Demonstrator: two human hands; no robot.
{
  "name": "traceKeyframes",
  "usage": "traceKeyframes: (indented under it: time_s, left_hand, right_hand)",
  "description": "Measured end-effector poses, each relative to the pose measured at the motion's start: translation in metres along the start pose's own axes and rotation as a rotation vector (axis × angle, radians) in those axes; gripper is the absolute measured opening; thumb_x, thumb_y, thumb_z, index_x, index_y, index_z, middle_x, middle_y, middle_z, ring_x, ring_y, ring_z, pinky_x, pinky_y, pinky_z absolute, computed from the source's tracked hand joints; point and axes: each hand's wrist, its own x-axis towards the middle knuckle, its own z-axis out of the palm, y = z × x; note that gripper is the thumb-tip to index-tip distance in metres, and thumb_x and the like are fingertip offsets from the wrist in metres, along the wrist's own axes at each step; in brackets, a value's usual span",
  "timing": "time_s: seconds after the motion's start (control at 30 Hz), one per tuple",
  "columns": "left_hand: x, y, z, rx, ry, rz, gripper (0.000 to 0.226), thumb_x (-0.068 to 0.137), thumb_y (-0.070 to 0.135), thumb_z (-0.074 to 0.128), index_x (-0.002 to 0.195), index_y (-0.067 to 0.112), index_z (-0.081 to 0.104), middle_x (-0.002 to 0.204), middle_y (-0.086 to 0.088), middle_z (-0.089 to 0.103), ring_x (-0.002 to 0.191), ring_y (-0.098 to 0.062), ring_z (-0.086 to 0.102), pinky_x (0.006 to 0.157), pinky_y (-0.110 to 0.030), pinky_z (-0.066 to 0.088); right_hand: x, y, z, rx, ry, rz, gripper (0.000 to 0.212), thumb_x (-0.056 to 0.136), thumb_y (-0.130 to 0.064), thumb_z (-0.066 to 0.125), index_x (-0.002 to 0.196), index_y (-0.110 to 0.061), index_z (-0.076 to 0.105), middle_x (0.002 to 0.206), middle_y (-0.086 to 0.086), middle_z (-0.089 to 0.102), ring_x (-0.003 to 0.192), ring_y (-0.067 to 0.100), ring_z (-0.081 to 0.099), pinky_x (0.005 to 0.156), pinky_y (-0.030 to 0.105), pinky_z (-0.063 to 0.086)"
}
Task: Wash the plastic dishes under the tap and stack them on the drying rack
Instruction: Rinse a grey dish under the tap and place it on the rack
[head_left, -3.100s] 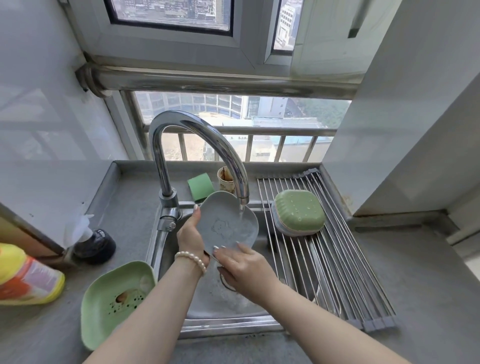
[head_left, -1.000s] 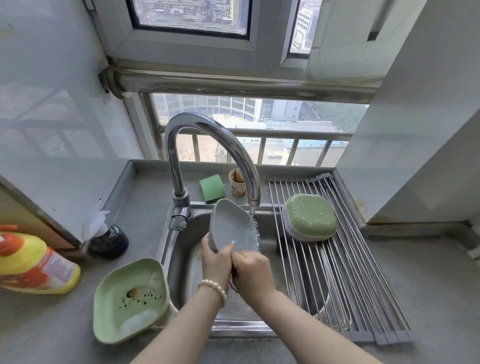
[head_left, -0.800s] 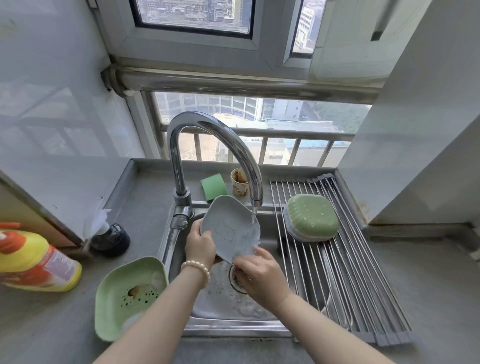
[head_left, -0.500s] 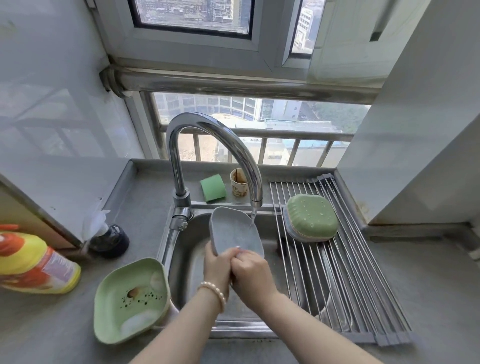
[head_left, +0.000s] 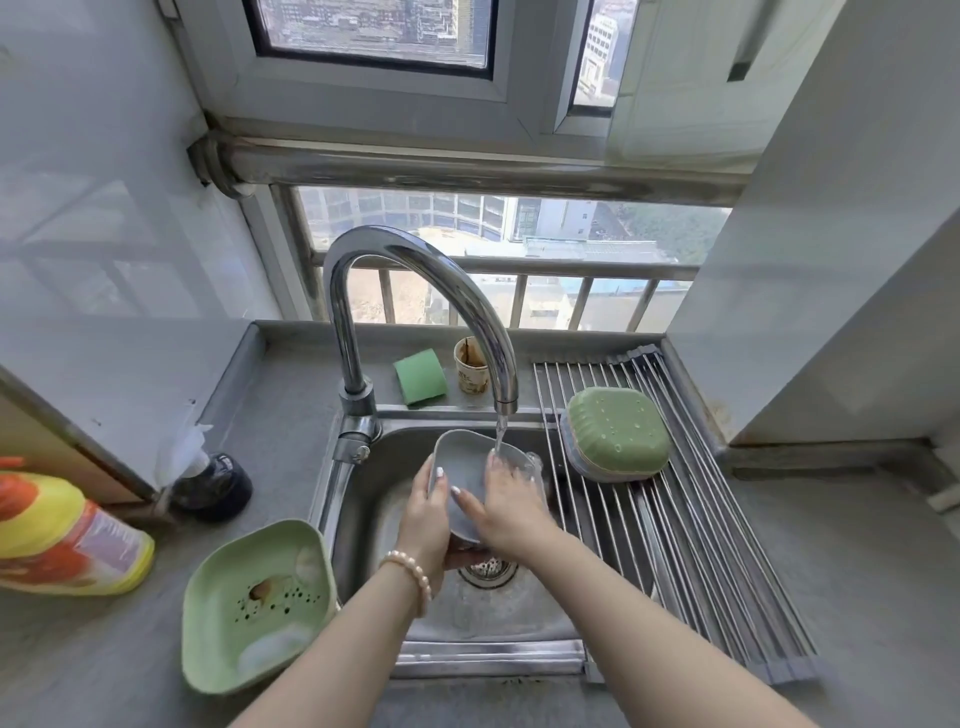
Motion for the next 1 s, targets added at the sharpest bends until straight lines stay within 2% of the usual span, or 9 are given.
traceKeyframes:
  time_s: [0.13,0.3,0.4,0.57,0.67,0.73,0.8,0.87,1.0]
  left_hand:
    - [0.0,-0.005,0.0,-0.147,-0.144,-0.148,0.044,0.099,0.052,0.026,0.133,0.032,0.045,0.116,0.001,0.064,0.093,-0.025,0.067,0.079,-0.053,0.055]
    - [0.009,-0.013,-0.009,-0.394,-0.185,-0.244,0.05,0.093,0.061,0.029,0.113,0.027,0.061,0.105,0.006,0.069,0.104,-0.02,0.06,0.088,-0.041,0.048]
    - [0.014,-0.015,-0.009,-0.417,-0.145,-0.254,0.051,0.092,0.06,0.034,0.105,0.02,0.062,0.1,-0.001,0.069,0.098,-0.019,0.061,0.077,-0.037,0.048]
    - [0.029,-0.009,-0.021,-0.173,-0.072,-0.145,0.058,0.094,0.057,0.036,0.116,0.008,0.057,0.094,-0.018,0.071,0.083,-0.028,0.066,0.068,-0.04,0.057]
    - [0.033,-0.002,-0.025,0.202,0.078,0.142,0.035,0.099,0.04,0.038,0.117,0.018,0.059,0.106,-0.011,0.069,0.084,-0.024,0.068,0.076,-0.044,0.057]
    - [0.039,0.007,-0.029,0.475,0.162,0.294,0.035,0.1,0.037,0.038,0.116,0.018,0.063,0.11,-0.007,0.068,0.093,-0.023,0.065,0.084,-0.043,0.055]
    - [0.045,0.015,-0.035,0.669,0.173,0.28,0.035,0.098,0.04,0.04,0.1,0.019,0.068,0.099,-0.008,0.07,0.09,-0.03,0.066,0.079,-0.049,0.055]
    - [0.05,0.019,-0.037,0.738,0.179,0.172,0.038,0.095,0.041,0.043,0.08,0.014,0.065,0.085,-0.012,0.068,0.082,-0.038,0.066,0.069,-0.054,0.055]
    - [0.03,0.025,-0.027,0.379,0.112,-0.225,0.037,0.099,0.039,0.043,0.089,0.007,0.06,0.075,-0.014,0.062,0.062,-0.028,0.061,0.036,-0.035,0.052]
  right_hand:
    - [0.001,-0.017,-0.004,0.047,-0.149,-0.004,0.07,0.099,-0.054,0.018,0.153,-0.014,-0.003,0.159,0.014,-0.01,0.145,0.034,-0.014,0.115,0.051,-0.008]
    - [-0.004,-0.03,-0.009,0.022,-0.183,-0.232,0.066,0.097,-0.024,0.03,0.151,-0.004,-0.002,0.16,0.012,-0.004,0.147,0.018,-0.009,0.115,0.043,-0.013]
    - [-0.013,-0.026,-0.013,0.039,-0.23,-0.326,0.067,0.096,-0.02,0.035,0.153,-0.009,0.001,0.16,0.011,0.001,0.147,0.015,-0.004,0.118,0.037,-0.009]
    - [-0.032,-0.005,-0.018,0.139,-0.293,-0.398,0.038,0.102,-0.034,0.037,0.132,-0.018,0.056,0.142,0.008,0.049,0.141,0.014,0.027,0.114,0.033,0.022]
    - [-0.036,0.012,-0.023,0.318,-0.105,-0.289,0.041,0.098,-0.038,0.047,0.089,-0.009,0.075,0.095,0.012,0.073,0.093,0.016,0.067,0.086,0.036,0.05]
    - [-0.034,0.026,-0.022,0.397,0.099,-0.179,0.042,0.097,-0.033,0.051,0.064,-0.014,0.07,0.066,0.001,0.07,0.062,0.016,0.066,0.071,0.032,0.054]
    - [-0.03,0.037,-0.019,0.47,0.346,-0.051,0.042,0.094,-0.027,0.055,0.052,-0.019,0.058,0.055,0.0,0.063,0.057,0.017,0.062,0.069,0.034,0.052]
    - [-0.022,0.044,-0.015,0.555,0.406,0.109,0.025,0.089,-0.029,0.061,0.067,-0.017,0.06,0.066,0.0,0.06,0.067,0.017,0.057,0.069,0.038,0.05]
    - [-0.013,0.027,-0.018,0.887,-0.092,0.43,0.025,0.094,-0.025,0.055,0.114,-0.014,0.048,0.096,0.007,0.056,0.073,0.024,0.06,0.049,0.032,0.054]
